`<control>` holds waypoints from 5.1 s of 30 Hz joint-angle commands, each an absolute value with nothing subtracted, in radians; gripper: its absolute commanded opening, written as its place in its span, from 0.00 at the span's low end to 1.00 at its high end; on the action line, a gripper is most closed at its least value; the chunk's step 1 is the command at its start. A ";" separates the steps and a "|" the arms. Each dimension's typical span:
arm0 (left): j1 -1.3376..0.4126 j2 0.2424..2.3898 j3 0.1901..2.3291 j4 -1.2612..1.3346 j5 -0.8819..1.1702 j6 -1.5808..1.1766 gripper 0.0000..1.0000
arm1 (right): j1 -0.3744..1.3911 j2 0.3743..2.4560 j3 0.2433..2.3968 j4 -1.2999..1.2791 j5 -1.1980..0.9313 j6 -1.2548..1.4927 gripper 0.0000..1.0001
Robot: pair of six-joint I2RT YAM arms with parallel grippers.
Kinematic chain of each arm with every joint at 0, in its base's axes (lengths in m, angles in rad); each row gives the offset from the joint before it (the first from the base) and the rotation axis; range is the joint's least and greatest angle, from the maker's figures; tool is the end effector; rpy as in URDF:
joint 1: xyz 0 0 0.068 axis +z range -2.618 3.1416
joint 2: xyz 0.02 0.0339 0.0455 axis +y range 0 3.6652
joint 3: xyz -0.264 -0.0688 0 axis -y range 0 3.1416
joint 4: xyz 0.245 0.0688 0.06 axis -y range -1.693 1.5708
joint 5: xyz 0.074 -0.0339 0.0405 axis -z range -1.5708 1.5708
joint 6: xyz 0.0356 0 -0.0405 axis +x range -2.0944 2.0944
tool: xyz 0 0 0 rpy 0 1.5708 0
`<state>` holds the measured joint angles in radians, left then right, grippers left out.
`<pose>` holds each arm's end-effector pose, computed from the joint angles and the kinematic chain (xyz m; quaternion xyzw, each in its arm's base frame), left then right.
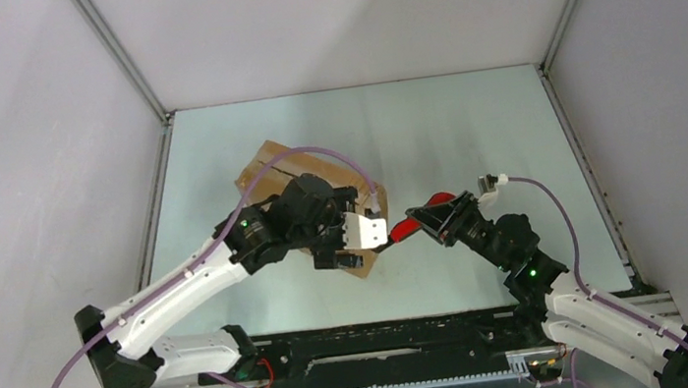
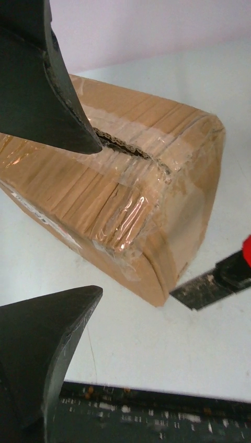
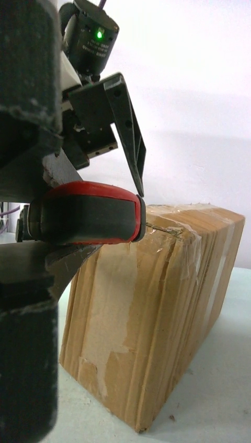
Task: Unpack the express box
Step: Cut the express box at the center of the board.
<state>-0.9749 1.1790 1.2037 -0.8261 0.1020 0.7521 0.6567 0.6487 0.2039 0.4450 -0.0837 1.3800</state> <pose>0.1310 -0.1996 0.3449 0.7161 0.5870 -0.0886 0.3672 0.1297 0.1037 0.2218 0.2223 0.6712 0.6170 0.3456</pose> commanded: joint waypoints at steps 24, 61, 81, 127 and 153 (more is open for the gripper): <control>-1.030 0.978 0.743 -0.294 -0.178 0.958 0.45 | 0.629 0.887 0.200 0.849 -0.057 1.479 0.00; -1.095 0.963 0.806 -0.315 -0.083 0.822 0.00 | 0.584 1.235 0.159 1.339 -0.038 1.663 0.00; -1.261 1.004 0.873 -0.296 -0.123 0.729 0.00 | 0.725 0.842 0.131 0.850 0.415 1.537 0.00; -1.319 1.068 0.938 -0.314 0.154 0.548 0.00 | 0.937 0.677 0.064 0.857 0.636 1.429 0.00; -1.201 1.090 1.346 -0.465 0.222 0.121 0.78 | 0.842 0.122 0.155 0.235 0.459 1.269 0.00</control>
